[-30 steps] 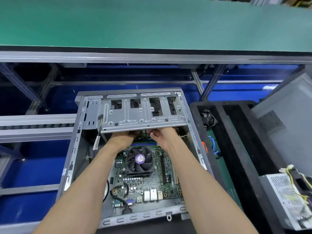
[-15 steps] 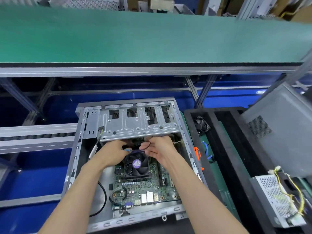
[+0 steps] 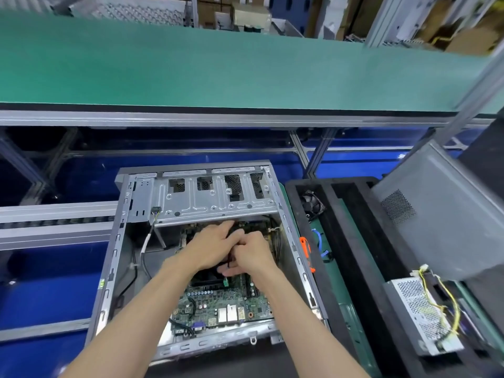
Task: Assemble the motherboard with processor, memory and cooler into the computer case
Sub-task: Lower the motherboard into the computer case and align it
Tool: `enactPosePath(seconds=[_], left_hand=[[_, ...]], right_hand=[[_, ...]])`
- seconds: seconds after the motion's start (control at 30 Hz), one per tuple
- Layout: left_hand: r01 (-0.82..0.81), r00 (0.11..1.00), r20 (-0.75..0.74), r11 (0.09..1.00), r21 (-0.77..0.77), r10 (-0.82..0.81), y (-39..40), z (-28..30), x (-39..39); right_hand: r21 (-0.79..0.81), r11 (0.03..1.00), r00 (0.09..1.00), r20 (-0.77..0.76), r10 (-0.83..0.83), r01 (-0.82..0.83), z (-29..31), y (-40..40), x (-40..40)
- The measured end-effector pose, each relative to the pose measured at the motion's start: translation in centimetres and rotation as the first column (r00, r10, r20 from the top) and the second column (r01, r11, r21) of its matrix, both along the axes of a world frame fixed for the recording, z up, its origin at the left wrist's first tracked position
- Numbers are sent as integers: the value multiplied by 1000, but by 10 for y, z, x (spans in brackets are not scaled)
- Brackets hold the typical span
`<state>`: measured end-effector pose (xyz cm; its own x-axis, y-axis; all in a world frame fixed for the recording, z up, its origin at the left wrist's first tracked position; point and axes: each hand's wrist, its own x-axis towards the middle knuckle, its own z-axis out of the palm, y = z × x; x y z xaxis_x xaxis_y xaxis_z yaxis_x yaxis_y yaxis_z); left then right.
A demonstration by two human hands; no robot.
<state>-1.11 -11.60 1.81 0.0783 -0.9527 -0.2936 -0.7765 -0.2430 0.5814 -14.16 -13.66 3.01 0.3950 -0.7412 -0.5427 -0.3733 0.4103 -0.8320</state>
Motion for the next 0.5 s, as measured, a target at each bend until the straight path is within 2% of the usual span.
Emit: enactPosePath(seconds=[0.2, 0.23, 0.3, 0.37, 0.5], left_hand=[[-49, 988, 148, 999, 16, 46, -20, -8, -8], [-55, 983, 177, 998, 17, 51, -22, -10, -10], [-53, 979, 198, 999, -13, 54, -24, -15, -15], [-41, 988, 150, 997, -58, 49, -25, -15, -20], [-67, 997, -48, 992, -104, 63, -28, -14, -24]], right_hand=[[45, 987, 988, 3, -154, 154, 7, 8, -9], [26, 980, 980, -24, -195, 196, 8, 12, -13], [-114, 966, 955, -159, -250, 234, 13, 19, -20], [-230, 953, 927, -272, -258, 198, 19, 26, -25], [-121, 991, 909, -402, -108, 65, 26, 28, -23]])
